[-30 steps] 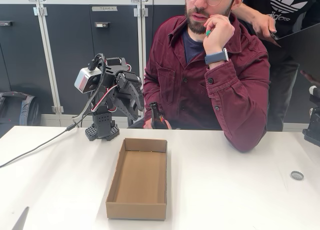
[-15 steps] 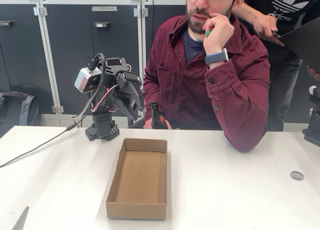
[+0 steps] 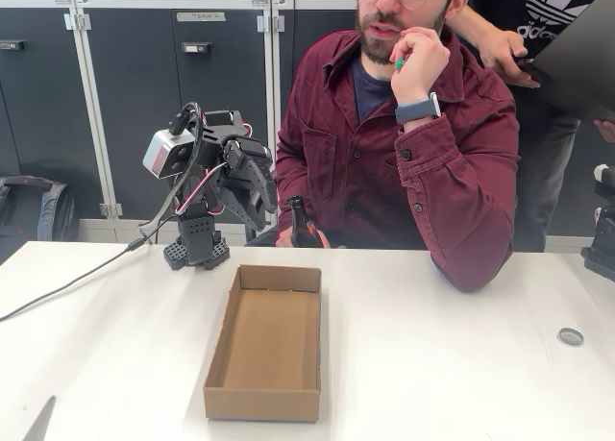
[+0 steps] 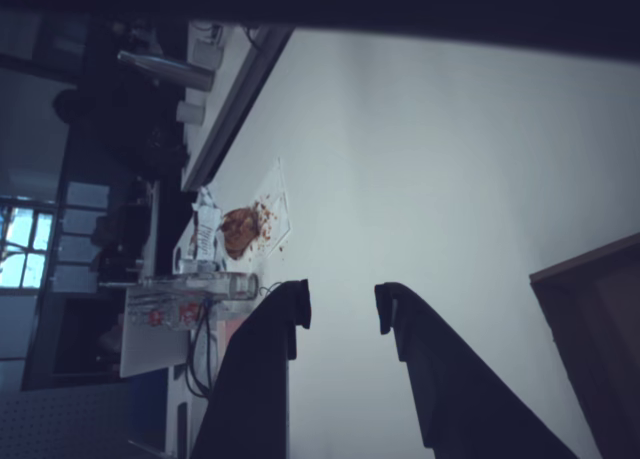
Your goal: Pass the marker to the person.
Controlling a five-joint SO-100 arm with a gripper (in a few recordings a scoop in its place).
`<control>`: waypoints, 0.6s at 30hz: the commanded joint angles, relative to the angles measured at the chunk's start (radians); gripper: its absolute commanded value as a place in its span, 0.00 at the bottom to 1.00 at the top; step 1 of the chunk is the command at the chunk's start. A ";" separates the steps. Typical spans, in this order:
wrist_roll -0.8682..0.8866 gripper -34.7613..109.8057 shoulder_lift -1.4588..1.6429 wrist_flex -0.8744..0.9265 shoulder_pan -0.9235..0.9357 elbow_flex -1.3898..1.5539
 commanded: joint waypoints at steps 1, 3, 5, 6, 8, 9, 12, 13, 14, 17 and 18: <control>0.008 0.33 0.014 -0.021 0.006 -0.037; 0.008 0.33 0.017 -0.031 0.006 -0.032; 0.006 0.33 0.017 -0.029 0.005 -0.032; 0.006 0.33 0.017 -0.028 0.005 -0.032; 0.009 0.33 0.017 -0.026 0.003 -0.032; 0.009 0.33 0.017 -0.026 0.003 -0.031; 0.011 0.33 0.017 -0.025 0.003 -0.026; 0.011 0.33 0.017 -0.025 0.002 -0.023; 0.011 0.33 0.017 -0.026 0.002 -0.023; 0.009 0.33 0.017 -0.028 0.002 -0.021; 0.009 0.33 0.017 -0.029 0.002 -0.020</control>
